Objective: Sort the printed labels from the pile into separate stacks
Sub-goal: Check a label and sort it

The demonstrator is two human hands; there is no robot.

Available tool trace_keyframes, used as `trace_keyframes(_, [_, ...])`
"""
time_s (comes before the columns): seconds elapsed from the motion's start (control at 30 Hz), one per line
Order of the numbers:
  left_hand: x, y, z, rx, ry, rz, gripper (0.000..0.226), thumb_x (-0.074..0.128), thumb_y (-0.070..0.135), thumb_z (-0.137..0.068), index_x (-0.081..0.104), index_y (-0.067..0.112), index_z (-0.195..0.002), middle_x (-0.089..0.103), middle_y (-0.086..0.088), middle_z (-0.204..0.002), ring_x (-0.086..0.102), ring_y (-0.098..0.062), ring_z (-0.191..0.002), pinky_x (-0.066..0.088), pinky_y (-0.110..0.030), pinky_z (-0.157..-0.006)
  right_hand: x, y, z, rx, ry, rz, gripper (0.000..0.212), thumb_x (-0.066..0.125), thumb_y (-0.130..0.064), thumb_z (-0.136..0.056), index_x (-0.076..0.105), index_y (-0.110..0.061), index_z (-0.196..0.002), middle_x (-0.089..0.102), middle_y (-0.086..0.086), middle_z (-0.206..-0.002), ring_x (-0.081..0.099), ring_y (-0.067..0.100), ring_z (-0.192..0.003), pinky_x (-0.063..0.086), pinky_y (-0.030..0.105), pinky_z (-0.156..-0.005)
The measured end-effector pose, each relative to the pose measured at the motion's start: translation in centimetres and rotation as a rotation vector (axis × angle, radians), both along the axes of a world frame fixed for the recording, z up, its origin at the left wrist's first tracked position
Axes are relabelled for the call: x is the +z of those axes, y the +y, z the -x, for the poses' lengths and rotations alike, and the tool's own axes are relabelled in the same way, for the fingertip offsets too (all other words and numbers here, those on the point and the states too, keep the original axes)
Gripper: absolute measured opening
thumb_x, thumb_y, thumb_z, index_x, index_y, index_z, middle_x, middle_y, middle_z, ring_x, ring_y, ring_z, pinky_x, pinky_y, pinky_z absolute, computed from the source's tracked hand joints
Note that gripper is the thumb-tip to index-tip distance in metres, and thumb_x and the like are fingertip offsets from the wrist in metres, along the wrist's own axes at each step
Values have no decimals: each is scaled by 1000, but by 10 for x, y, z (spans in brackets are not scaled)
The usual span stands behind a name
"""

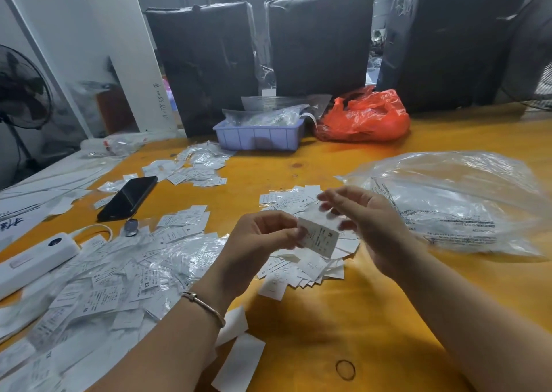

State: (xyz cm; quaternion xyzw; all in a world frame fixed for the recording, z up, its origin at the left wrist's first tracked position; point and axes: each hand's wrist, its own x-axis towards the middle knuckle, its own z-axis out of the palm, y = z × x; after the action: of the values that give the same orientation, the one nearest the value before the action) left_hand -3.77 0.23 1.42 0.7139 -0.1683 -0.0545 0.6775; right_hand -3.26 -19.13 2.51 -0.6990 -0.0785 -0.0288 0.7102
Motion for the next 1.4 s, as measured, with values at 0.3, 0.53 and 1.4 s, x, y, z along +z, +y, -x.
trace_keyframes(0.3, [0,5,-4,176,-78,-14,8,69,12,-86,77,11,-89,76,-6,-84,68,-13,-76,55,-23,-71,0,-2,4,43,-114,140,43,77,3,-72,56,-5,-109,70,17,-70,68,24,-61,57,27,-62])
trace_keyframes(0.53, [1,14,-6,247,-116,-54,12,73,1,-81,73,6,-93,76,-6,-82,73,-18,-77,55,-20,-68,-2,-8,-4,-341,-359,332,32,58,4,-87,70,-17,-108,64,5,-67,58,29,-63,51,43,-64])
trace_keyframes(1.4, [6,8,2,-1,-145,-98,37,77,-2,-76,64,5,-109,74,-15,-82,71,-20,-74,59,-28,-71,3,-8,0,258,51,180,25,76,-33,-65,78,-11,-77,73,14,-81,63,20,-74,50,27,-68])
